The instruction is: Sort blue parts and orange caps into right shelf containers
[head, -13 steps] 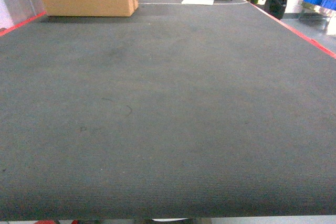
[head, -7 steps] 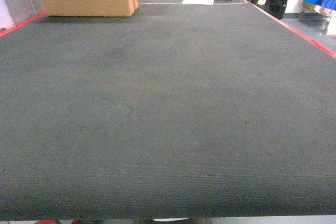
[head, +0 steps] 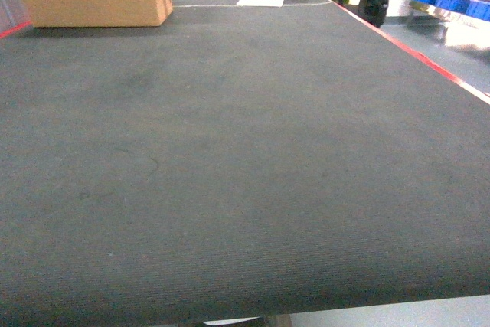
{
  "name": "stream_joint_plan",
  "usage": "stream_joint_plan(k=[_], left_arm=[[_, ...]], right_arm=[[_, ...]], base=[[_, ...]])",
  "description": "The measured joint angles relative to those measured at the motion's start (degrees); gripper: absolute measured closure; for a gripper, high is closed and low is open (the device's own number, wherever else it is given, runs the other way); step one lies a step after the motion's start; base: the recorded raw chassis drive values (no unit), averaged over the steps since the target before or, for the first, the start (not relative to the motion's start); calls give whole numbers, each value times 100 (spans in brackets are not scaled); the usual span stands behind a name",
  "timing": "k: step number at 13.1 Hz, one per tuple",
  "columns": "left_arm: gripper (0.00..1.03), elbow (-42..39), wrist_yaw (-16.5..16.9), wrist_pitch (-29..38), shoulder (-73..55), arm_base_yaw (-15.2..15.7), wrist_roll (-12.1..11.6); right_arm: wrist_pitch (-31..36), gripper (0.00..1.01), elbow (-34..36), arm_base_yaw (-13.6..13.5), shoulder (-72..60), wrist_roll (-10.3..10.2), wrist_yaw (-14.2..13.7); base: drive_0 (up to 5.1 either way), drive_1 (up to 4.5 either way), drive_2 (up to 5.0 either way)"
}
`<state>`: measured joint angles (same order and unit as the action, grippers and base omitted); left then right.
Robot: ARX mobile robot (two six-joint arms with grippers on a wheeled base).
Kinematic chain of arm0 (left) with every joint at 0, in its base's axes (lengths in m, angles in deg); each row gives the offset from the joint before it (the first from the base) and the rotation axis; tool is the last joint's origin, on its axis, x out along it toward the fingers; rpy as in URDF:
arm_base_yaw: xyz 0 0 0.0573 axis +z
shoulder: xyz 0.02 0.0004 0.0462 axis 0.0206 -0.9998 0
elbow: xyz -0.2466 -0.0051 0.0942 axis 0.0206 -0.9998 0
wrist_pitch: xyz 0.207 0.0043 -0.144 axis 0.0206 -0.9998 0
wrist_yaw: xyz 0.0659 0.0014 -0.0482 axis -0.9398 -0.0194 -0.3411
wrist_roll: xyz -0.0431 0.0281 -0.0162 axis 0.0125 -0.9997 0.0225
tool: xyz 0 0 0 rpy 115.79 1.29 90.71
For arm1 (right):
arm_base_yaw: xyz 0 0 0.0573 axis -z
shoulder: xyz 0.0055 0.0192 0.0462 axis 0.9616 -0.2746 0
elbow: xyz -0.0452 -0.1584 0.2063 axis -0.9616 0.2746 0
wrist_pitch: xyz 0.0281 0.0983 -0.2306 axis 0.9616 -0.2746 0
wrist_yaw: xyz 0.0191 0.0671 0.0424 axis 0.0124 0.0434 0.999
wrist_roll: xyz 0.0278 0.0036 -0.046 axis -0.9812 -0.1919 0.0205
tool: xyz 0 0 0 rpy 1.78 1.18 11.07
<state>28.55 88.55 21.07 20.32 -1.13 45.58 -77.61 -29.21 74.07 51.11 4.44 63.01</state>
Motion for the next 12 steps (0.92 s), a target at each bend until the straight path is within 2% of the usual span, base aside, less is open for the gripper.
stream_joint_plan(k=[8, 12], left_arm=[[59, 0, 2, 0, 0, -2, 0], [59, 0, 4, 0, 0, -2, 0]], right_arm=[[0, 56, 0, 0, 0, 2, 0], [0, 56, 0, 0, 0, 2, 0]], base=[[0, 0, 0], [-153, -153, -153]])
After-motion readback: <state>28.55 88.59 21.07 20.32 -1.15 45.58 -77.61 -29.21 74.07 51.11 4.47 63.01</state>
